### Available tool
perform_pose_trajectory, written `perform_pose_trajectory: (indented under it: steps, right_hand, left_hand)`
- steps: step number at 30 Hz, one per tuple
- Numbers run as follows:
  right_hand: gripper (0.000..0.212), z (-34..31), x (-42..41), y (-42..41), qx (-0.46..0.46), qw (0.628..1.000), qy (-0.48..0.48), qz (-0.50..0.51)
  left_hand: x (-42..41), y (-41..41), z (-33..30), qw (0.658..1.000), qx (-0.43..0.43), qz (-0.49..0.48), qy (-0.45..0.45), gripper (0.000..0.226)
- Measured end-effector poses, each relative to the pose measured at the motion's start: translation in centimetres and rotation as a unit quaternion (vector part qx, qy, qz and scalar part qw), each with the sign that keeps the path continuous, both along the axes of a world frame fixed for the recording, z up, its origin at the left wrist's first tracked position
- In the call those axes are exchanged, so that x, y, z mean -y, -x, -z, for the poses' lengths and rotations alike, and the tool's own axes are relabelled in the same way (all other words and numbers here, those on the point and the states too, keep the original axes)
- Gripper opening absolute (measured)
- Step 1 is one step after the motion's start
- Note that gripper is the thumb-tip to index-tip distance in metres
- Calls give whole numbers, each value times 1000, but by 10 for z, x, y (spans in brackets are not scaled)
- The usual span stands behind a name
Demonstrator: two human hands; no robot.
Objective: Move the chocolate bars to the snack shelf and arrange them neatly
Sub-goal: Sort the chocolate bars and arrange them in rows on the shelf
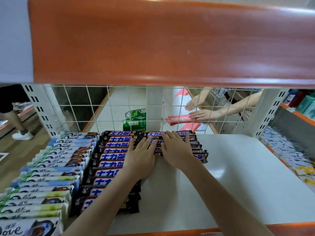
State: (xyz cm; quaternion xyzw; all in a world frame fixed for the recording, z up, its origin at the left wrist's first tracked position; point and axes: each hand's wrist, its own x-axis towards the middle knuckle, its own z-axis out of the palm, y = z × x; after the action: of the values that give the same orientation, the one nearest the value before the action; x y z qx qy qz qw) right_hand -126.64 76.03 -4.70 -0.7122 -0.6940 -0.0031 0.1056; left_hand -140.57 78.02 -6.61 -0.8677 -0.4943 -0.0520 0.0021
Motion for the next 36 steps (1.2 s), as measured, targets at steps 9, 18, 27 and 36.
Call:
perform_pose_trajectory:
  steps: [9, 18, 27, 36]
  right_hand:
    - [42, 4, -14, 5, -2, 999, 30, -27]
    - [39, 9, -10, 5, -10, 999, -1, -34]
    - [34, -2, 2, -13, -21, 996, -64, -57]
    - [29, -15, 34, -83, -78, 990, -115, 7]
  left_hand:
    - [-1, 0, 0, 1000, -7, 2, 1, 51]
    - [-2, 0, 4, 1000, 0, 3, -1, 52]
    - [-1, 2, -1, 996, 88, 11, 9, 53]
    - [13, -12, -27, 995, 45, 83, 33, 54]
